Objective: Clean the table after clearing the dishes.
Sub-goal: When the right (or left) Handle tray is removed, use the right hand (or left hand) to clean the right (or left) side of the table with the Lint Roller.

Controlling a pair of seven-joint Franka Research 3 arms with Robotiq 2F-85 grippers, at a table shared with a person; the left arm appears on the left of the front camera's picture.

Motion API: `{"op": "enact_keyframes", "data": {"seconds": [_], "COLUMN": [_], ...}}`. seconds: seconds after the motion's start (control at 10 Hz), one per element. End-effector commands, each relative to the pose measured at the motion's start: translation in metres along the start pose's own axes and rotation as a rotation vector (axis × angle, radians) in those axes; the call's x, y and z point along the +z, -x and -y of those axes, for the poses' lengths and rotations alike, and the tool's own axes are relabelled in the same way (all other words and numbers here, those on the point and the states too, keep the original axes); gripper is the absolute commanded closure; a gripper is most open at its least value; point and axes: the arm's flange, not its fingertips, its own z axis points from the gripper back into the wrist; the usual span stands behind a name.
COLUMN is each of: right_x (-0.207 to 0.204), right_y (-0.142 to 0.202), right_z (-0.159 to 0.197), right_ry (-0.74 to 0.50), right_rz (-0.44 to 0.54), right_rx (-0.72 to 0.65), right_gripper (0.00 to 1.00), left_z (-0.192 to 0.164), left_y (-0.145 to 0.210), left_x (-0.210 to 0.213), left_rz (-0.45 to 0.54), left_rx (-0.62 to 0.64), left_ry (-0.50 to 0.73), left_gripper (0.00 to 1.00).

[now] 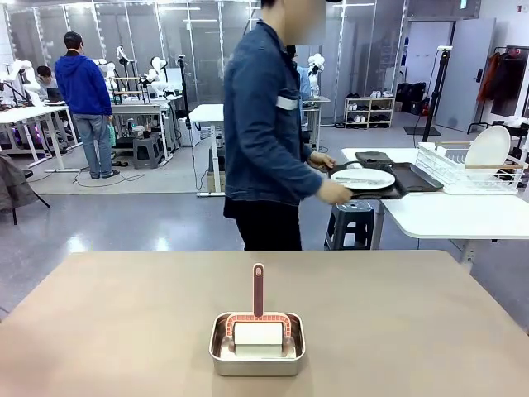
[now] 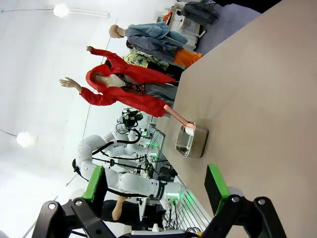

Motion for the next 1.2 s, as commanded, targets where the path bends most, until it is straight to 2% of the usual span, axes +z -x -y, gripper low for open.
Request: {"op": "enact_keyframes", "data": {"seconds": [0.0, 0.2, 0.4, 0.6, 0.8, 1.1], "right_x": [0.001, 0.001, 0.001, 0.001, 0.001, 0.001], "right_y": [0.002, 0.002, 0.002, 0.002, 0.002, 0.002], "right_z": [-0.003, -0.003, -0.003, -0.003, -0.003, -0.003], "right_ry": [-0.011, -0.011, -0.011, -0.011, -0.011, -0.011], "right_rz": [0.001, 0.001, 0.001, 0.001, 0.001, 0.001], "right_rx": [0.004, 0.004, 0.004, 0.004, 0.004, 0.004], "right_gripper": [0.0, 0.0, 0.0, 0.0, 0.0, 0.0], "left_z": [0.053, 0.107, 0.138, 0.164, 0.175, 0.174], "left_y": [-0.047, -0.088, -0.099, -0.076, -0.053, -0.024], "left_x": [-0.029, -0.108, -0.209, -0.292, -0.36, -0.424], "left_rz": [-0.113, -0.324, -0.52, -0.667, -0.784, -0.918], "left_rx": [-0.177, -0.382, -0.539, -0.669, -0.748, -0.801], "left_ry": [-0.105, -0.258, -0.323, -0.34, -0.367, -0.37], "left_gripper": [0.0, 0.0, 0.0, 0.0, 0.0, 0.0]}}
